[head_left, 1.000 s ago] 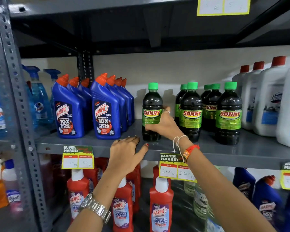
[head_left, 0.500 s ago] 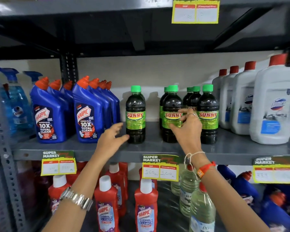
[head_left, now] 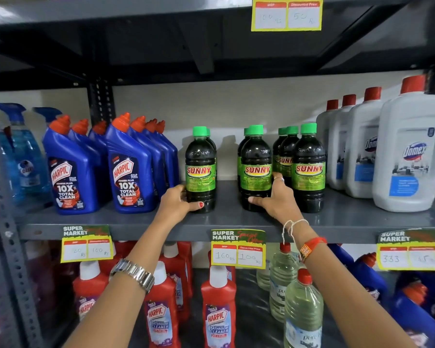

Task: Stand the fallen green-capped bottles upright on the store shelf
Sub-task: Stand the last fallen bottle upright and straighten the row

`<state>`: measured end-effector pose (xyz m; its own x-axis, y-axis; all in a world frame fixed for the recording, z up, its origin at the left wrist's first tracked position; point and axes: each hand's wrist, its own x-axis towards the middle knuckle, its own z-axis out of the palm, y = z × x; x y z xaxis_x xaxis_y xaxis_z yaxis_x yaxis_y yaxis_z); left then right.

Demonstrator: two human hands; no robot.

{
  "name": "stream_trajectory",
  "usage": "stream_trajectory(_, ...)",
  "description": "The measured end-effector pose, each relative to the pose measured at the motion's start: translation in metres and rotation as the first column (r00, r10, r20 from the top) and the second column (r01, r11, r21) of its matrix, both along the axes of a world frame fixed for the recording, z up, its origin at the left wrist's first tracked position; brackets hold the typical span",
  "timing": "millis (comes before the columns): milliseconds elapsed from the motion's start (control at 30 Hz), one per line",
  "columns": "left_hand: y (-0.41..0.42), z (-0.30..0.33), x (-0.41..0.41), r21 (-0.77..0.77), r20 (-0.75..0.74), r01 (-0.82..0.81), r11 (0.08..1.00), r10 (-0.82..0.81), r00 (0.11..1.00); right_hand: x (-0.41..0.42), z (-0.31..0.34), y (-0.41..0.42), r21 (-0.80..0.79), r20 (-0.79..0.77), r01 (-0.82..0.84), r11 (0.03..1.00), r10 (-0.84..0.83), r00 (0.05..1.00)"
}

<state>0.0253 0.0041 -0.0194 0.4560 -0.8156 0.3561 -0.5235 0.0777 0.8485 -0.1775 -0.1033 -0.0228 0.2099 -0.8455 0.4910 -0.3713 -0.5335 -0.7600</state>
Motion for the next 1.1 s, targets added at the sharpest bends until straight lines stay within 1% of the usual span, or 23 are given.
stream_trajectory(233,-0.005,0.002,0.003,0.016,-0.005,0.001,1.0,0.0,1.0,0.001,0.0,-0.001,0.01,-0.017,-0.019,1.0,0.019,1.0)
stream_trajectory(533,-0.005,0.0,0.005,0.019,-0.005,0.011,1.0,-0.011,1.0,0.004,0.002,0.001,0.061,-0.03,-0.028,0.998,0.03,0.999)
stream_trajectory(600,-0.002,0.001,0.004,0.035,0.006,0.018,0.999,-0.018,1.0,0.003,0.0,0.005,0.032,-0.023,-0.022,0.999,0.023,0.999)
stream_trajectory(633,0.0,0.001,0.003,0.043,0.02,0.016,0.999,-0.017,1.0,0.002,-0.001,0.007,-0.011,-0.009,-0.005,1.0,0.005,1.0)
stream_trajectory(700,0.007,-0.003,0.001,0.042,0.108,-0.023,0.999,0.018,0.994,-0.003,-0.003,0.013,-0.122,0.057,0.066,0.99,-0.06,0.997)
stream_trajectory(767,0.018,-0.01,-0.003,0.011,0.29,-0.123,0.992,0.115,0.95,-0.013,-0.004,0.018,-0.199,0.175,0.177,0.964,-0.143,0.974)
stream_trajectory(800,0.023,-0.015,-0.005,-0.002,0.384,-0.187,0.982,0.173,0.907,-0.019,-0.004,0.02,-0.225,0.222,0.247,0.943,-0.197,0.955)
stream_trajectory(867,0.032,-0.023,-0.005,0.005,0.536,-0.319,0.948,0.267,0.801,-0.032,-0.004,0.023,-0.254,0.267,0.401,0.88,-0.335,0.904)
stream_trajectory(933,0.036,-0.03,-0.002,0.038,0.643,-0.401,0.915,0.285,0.711,-0.044,-0.004,0.022,-0.224,0.295,0.515,0.827,-0.446,0.845)
stream_trajectory(1000,0.038,-0.033,-0.001,0.068,0.726,-0.429,0.901,0.251,0.64,-0.054,-0.004,0.019,-0.155,0.27,0.56,0.814,-0.511,0.816)
stream_trajectory(1033,0.037,-0.035,0.0,0.07,0.753,-0.436,0.897,0.239,0.613,-0.058,-0.005,0.017,-0.12,0.232,0.557,0.822,-0.522,0.821)
stream_trajectory(1100,0.037,-0.036,0.0,0.06,0.775,-0.444,0.894,0.238,0.586,-0.065,-0.005,0.014,-0.071,0.152,0.515,0.854,-0.501,0.852)
